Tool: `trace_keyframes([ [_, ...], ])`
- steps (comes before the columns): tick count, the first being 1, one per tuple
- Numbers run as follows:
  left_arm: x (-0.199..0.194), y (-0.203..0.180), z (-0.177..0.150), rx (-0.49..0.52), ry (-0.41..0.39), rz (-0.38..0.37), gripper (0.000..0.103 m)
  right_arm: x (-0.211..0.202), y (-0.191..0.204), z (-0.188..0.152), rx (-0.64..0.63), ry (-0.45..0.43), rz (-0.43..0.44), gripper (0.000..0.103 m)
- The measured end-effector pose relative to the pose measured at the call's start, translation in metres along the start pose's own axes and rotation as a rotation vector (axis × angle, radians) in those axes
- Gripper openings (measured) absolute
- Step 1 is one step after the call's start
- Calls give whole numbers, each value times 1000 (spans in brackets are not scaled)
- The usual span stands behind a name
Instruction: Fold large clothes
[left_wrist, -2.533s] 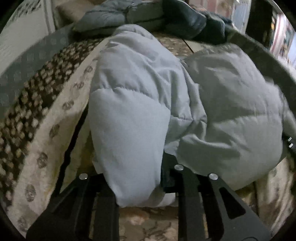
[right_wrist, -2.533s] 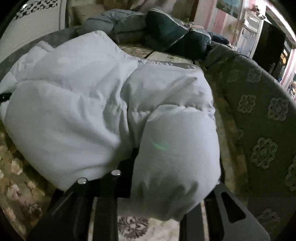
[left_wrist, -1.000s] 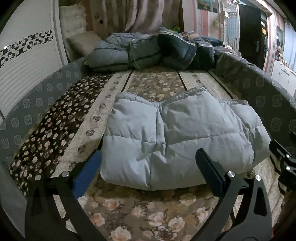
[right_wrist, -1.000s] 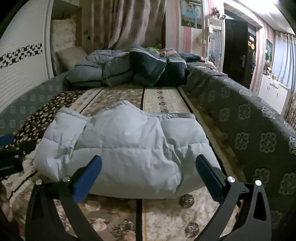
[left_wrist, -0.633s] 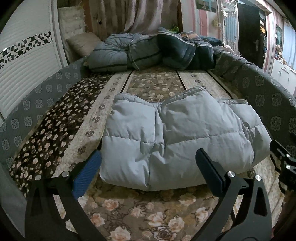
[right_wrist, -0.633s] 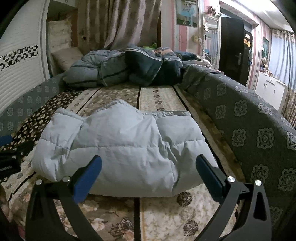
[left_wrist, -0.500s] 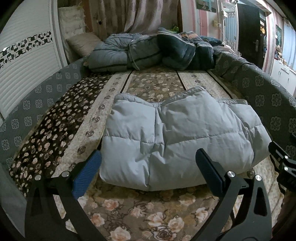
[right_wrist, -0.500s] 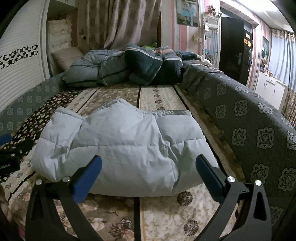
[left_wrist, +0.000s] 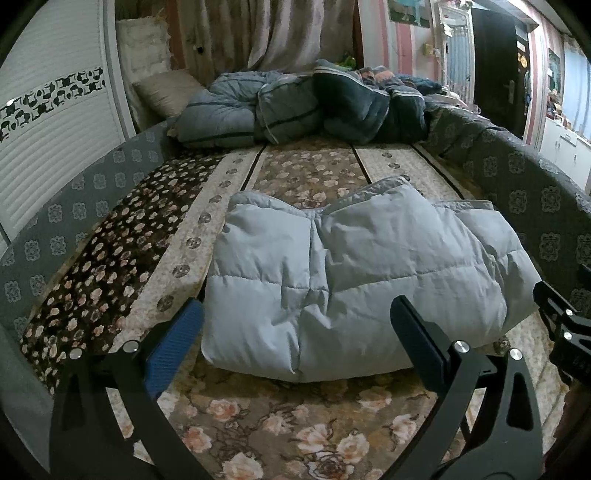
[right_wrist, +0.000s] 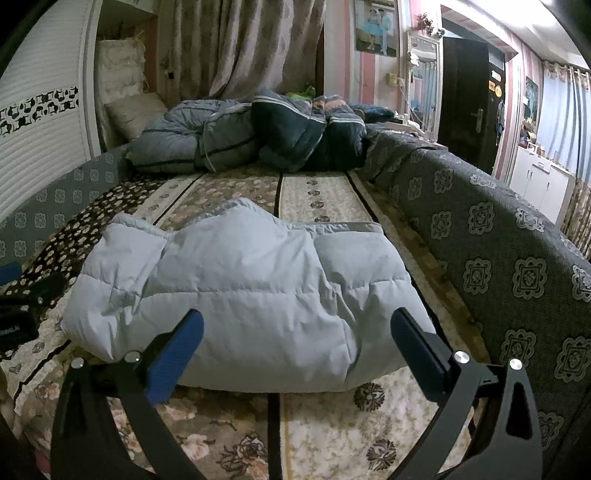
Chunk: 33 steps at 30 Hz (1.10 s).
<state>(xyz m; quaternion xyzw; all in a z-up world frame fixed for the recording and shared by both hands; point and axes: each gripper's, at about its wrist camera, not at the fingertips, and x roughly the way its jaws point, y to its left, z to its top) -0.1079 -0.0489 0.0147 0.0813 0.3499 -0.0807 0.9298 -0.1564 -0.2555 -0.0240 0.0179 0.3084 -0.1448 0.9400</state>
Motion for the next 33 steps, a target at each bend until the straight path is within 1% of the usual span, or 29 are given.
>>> trace_keyframes([
  [13, 3, 0, -1, -16, 17, -19, 100, -2, 0, 1, -3, -2, -8, 101],
  [25, 0, 1, -1, -23, 8, -28, 100, -4, 0, 5, -2, -15, -7, 101],
  [33, 1, 4, -2, -20, 8, -10, 100, -4, 1, 5, -3, -15, -9, 101],
])
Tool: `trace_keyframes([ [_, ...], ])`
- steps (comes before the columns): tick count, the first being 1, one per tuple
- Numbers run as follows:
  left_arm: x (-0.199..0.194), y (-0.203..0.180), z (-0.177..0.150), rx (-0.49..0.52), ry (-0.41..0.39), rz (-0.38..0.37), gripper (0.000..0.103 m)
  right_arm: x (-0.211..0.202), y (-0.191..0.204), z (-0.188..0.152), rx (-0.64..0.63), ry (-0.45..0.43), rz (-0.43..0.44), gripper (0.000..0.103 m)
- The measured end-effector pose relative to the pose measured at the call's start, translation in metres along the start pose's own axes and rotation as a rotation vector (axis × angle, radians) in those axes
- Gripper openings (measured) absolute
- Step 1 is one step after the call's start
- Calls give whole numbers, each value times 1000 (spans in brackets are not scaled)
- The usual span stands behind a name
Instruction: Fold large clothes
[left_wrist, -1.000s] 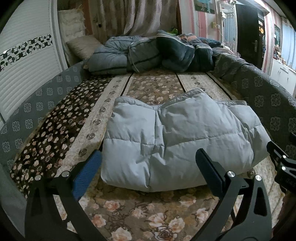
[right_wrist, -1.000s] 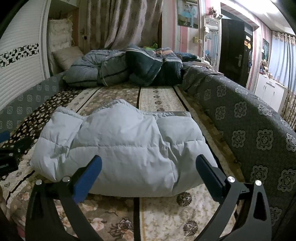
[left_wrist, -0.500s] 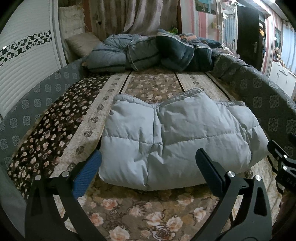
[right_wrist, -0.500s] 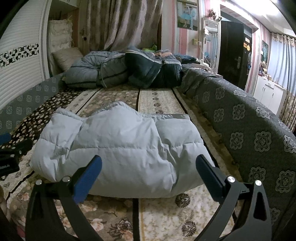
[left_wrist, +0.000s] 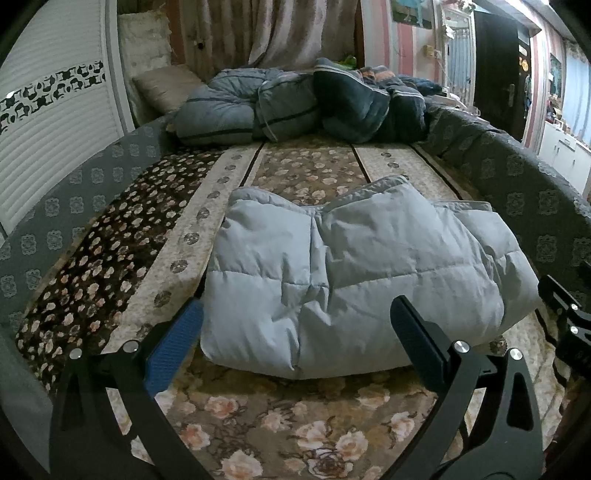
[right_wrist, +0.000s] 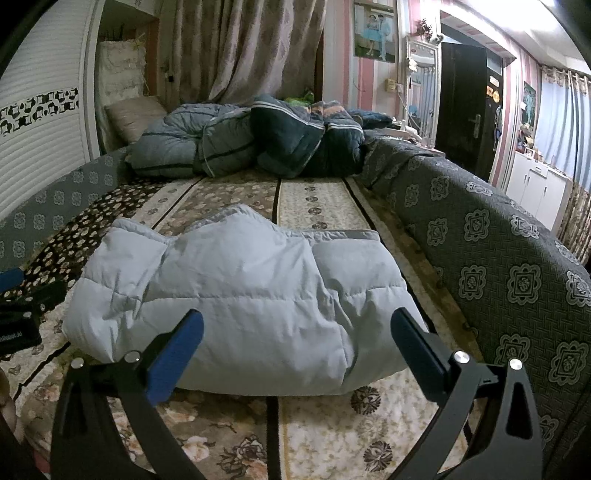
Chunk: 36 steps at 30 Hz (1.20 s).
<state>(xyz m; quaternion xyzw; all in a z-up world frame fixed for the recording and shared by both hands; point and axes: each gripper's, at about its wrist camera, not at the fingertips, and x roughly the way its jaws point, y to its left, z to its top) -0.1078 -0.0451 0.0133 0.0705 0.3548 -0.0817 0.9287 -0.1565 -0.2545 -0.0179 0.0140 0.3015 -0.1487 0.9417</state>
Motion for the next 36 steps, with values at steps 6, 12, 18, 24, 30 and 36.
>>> trace_keyframes([
  [6, -1, 0, 0, 10, -4, 9, 100, 0, 0, 0, -1, -1, 1, 101],
  [12, 1, 2, 1, 31, -4, -6, 100, 0, 0, 0, -1, 0, 0, 101],
  [18, 2, 2, 1, 39, -12, 4, 100, 1, -2, 3, 7, 1, 2, 101],
  [24, 5, 2, 0, 46, -4, -12, 100, 0, -3, 2, 4, 0, 2, 101],
  [30, 4, 1, 0, 49, -12, -11, 100, 0, -2, 2, 5, 2, 1, 101],
  [36, 5, 5, 1, 32, 6, -43, 100, 0, -2, 4, 6, 3, 1, 101],
])
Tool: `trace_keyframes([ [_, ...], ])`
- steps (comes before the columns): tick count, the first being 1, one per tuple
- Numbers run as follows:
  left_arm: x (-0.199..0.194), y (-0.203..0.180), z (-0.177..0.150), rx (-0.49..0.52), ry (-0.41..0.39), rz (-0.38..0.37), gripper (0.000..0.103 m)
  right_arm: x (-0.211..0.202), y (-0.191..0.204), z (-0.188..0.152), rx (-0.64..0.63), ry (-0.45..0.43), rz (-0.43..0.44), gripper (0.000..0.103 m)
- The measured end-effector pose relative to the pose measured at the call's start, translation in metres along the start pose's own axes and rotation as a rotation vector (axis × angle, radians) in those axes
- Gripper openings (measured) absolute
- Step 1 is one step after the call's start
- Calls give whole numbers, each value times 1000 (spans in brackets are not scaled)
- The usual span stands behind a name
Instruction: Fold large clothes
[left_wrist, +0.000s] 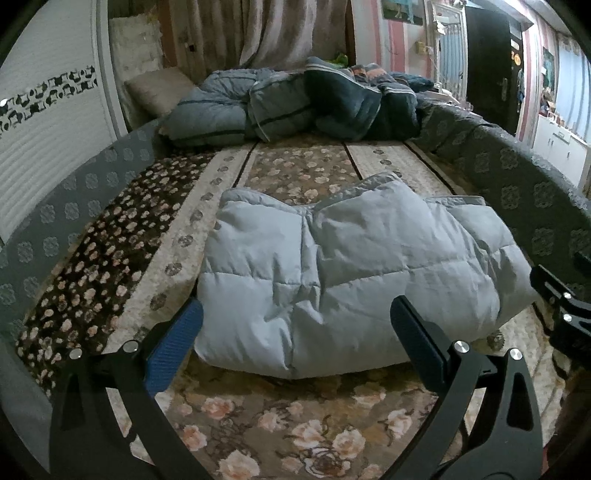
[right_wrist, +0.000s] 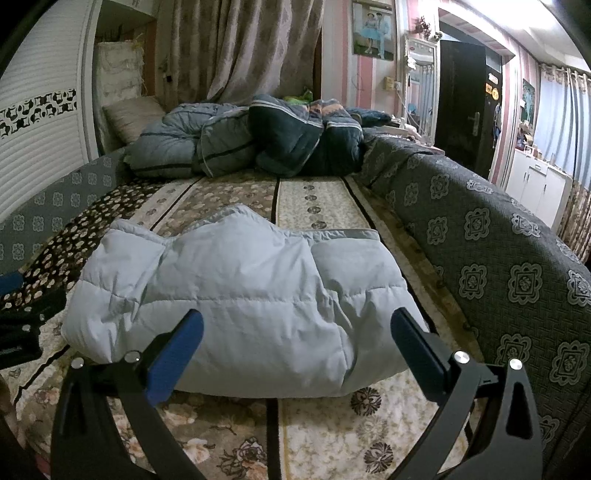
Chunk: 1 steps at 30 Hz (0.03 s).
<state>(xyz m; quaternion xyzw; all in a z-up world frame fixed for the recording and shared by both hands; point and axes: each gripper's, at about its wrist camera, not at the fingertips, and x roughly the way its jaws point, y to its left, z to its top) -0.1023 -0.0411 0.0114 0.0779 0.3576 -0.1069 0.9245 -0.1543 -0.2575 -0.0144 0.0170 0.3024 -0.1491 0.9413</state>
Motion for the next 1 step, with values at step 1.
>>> trace_keyframes([
  [1, 0, 0, 0, 1, -1, 1, 100, 0, 0, -1, 0, -1, -1, 101],
])
